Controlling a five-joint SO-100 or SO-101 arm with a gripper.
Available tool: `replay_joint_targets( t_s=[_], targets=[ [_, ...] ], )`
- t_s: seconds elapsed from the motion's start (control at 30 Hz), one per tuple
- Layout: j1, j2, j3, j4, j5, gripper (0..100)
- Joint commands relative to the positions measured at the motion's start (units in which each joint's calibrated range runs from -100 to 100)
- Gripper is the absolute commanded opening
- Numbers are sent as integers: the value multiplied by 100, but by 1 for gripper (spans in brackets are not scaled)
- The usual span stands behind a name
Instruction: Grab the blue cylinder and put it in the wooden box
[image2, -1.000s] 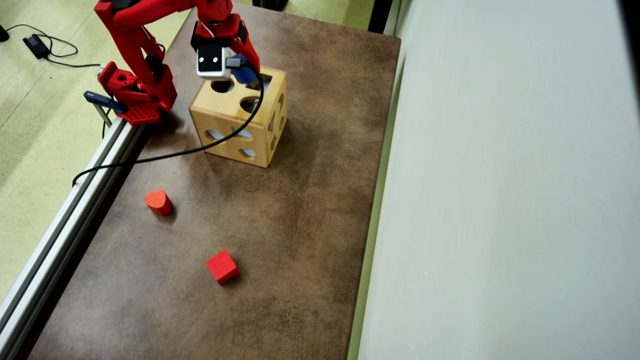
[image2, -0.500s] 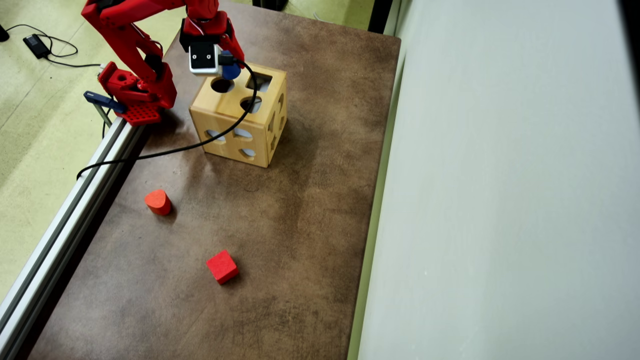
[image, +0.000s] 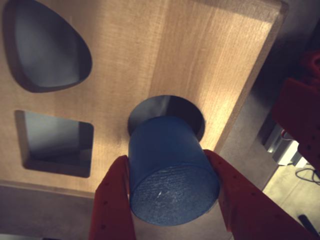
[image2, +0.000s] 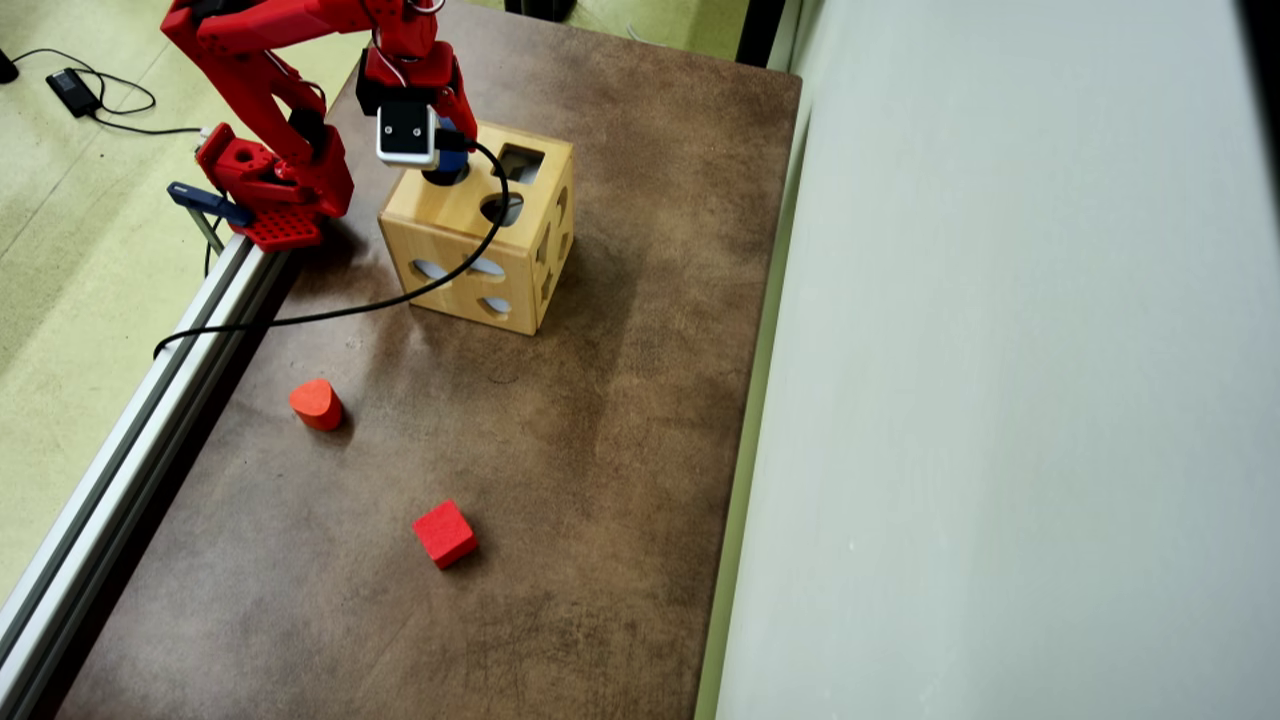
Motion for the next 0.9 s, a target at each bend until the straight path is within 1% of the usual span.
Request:
replay_joint_targets(
  t_s=[0.0, 0.17, 0.37, 0.6, 0.87],
  targets=[
    [25, -136, 114, 17, 29, 2],
    [48, -136, 123, 1, 29, 2],
    [538, -136, 123, -15, 59, 2],
    [523, -120, 132, -23, 112, 2],
    [456, 322, 61, -31, 112, 2]
  ],
)
